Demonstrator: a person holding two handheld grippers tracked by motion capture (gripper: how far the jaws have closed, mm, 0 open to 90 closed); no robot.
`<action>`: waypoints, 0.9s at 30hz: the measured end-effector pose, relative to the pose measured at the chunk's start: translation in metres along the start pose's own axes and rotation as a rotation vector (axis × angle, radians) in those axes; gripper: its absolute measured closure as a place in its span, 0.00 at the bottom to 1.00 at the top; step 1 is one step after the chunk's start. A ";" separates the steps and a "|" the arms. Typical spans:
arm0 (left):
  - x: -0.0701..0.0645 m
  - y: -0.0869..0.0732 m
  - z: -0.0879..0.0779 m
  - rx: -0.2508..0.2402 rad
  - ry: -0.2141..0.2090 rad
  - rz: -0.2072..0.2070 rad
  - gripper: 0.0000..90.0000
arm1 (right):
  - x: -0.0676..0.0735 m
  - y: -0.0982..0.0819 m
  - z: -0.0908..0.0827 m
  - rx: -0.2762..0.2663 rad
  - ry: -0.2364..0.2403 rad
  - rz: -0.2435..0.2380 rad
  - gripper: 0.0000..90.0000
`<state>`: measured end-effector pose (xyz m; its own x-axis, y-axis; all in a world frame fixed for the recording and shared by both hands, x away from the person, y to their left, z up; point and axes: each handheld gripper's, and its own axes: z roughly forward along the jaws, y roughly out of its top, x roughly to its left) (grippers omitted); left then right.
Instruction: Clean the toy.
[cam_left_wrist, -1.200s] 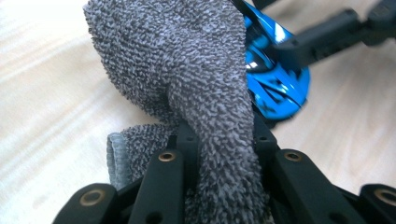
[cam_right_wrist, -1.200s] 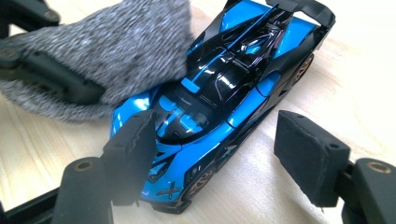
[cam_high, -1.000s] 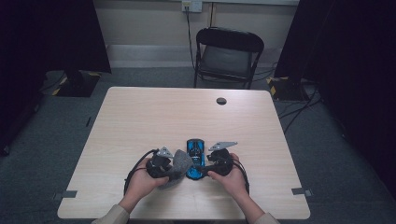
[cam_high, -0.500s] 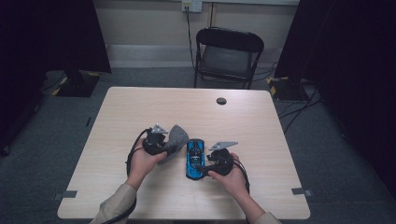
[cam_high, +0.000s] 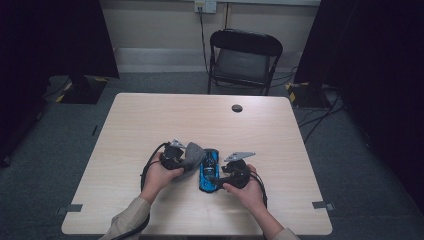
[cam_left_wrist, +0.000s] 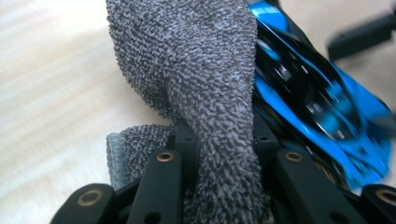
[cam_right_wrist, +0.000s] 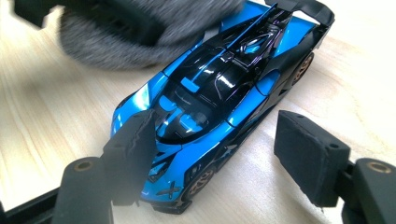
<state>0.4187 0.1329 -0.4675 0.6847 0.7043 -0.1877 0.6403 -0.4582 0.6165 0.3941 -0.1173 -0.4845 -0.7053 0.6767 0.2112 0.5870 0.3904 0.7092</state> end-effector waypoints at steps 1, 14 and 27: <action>-0.003 -0.003 -0.002 0.010 -0.008 0.014 0.80 | 0.000 0.000 0.000 -0.001 -0.002 0.002 0.33; -0.032 -0.031 -0.021 0.053 -0.106 0.078 0.80 | 0.004 0.001 -0.001 0.008 -0.027 0.003 0.33; -0.038 -0.041 -0.029 0.047 -0.118 0.085 0.80 | -0.001 0.006 0.004 -0.003 -0.056 0.038 0.32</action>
<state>0.3564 0.1406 -0.4629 0.7716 0.5944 -0.2267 0.5919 -0.5401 0.5983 0.3994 -0.1131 -0.4829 -0.6593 0.7248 0.2000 0.6116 0.3622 0.7033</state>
